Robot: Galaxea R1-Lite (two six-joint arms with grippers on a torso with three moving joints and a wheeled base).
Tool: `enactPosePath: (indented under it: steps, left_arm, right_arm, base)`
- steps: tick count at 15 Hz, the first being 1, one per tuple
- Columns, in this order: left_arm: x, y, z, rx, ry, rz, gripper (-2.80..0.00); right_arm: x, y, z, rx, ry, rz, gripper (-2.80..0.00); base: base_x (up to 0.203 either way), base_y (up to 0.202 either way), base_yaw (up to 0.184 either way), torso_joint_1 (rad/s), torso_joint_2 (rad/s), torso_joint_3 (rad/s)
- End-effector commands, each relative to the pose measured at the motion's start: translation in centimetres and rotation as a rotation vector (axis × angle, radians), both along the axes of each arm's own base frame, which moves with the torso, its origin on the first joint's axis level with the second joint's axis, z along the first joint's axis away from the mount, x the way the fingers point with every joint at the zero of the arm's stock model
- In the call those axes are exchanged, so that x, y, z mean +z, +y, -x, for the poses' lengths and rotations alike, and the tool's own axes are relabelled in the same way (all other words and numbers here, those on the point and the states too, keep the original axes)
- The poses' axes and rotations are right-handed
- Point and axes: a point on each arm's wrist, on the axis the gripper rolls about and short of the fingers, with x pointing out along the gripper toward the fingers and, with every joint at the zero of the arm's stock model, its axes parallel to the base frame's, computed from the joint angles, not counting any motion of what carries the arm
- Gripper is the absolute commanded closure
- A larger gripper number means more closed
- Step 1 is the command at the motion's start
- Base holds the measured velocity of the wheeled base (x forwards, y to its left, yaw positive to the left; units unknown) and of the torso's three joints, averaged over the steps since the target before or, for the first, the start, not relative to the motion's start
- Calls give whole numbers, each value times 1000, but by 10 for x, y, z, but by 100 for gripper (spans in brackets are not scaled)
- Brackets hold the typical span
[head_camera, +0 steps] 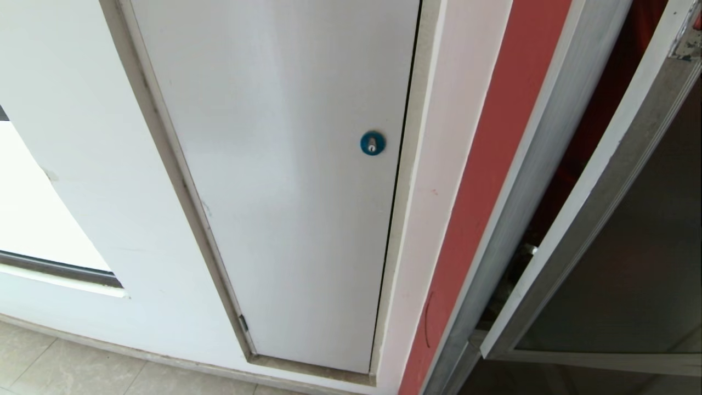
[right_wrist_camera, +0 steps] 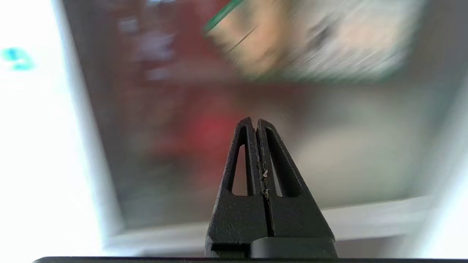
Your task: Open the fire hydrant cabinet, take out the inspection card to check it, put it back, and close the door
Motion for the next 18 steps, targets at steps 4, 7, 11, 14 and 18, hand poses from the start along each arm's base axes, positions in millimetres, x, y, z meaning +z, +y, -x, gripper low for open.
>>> enactPosePath:
  steps: [4, 7, 11, 14, 18]
  left_arm:
    - [0, 0, 0, 1, 0, 0, 0]
    - [0, 0, 0, 1, 0, 0, 0]
    - [0, 0, 0, 0, 0, 0, 0]
    - [0, 0, 0, -1, 0, 0, 0]
    - [0, 0, 0, -1, 0, 0, 0]
  right_arm:
    - [-41, 1, -23, 66, 122, -51, 0]
    - [-61, 1, -34, 77, 170, -44, 0]
    - [-82, 1, -44, 84, 200, 14, 0]
    - [-87, 3, -45, 162, 248, 23, 0]
    - [-97, 4, -44, 216, 355, -4, 0]
  base:
    - [0, 0, 0, 0, 0, 0]
    - [0, 0, 0, 0, 0, 0]
    - [0, 0, 0, 0, 0, 0]
    - [0, 0, 0, 0, 0, 0]
    - [0, 0, 0, 0, 0, 0]
